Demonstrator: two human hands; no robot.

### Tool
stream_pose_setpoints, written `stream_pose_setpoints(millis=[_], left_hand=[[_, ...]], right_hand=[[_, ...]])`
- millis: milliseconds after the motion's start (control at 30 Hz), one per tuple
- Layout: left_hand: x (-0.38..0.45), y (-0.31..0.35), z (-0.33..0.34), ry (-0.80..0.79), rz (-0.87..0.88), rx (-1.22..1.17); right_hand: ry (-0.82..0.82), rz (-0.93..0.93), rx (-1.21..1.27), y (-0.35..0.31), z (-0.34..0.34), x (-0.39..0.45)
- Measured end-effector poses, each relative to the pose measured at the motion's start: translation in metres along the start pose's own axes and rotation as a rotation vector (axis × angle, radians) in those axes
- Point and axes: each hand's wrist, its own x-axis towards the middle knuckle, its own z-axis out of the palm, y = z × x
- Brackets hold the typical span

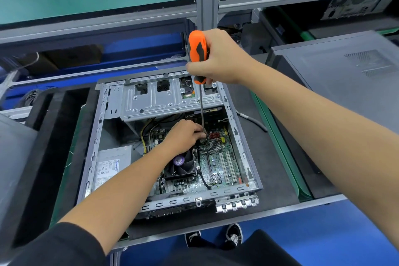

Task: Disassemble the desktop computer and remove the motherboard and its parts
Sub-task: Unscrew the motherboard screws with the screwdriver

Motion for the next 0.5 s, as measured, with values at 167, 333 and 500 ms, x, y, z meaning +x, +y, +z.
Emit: stream_pose_setpoints(millis=[167,333,500], left_hand=[[0.001,0.002,0.001,-0.031,-0.001,0.034],[0.002,0.003,0.001,-0.039,-0.016,0.037],[0.000,0.004,0.001,-0.043,-0.031,-0.016]], right_hand=[[-0.203,0.063,-0.064,-0.007,-0.012,0.007],[-0.365,0.117,-0.081,-0.016,-0.019,0.016],[-0.417,0.121,-0.124,-0.019,-0.022,0.018]])
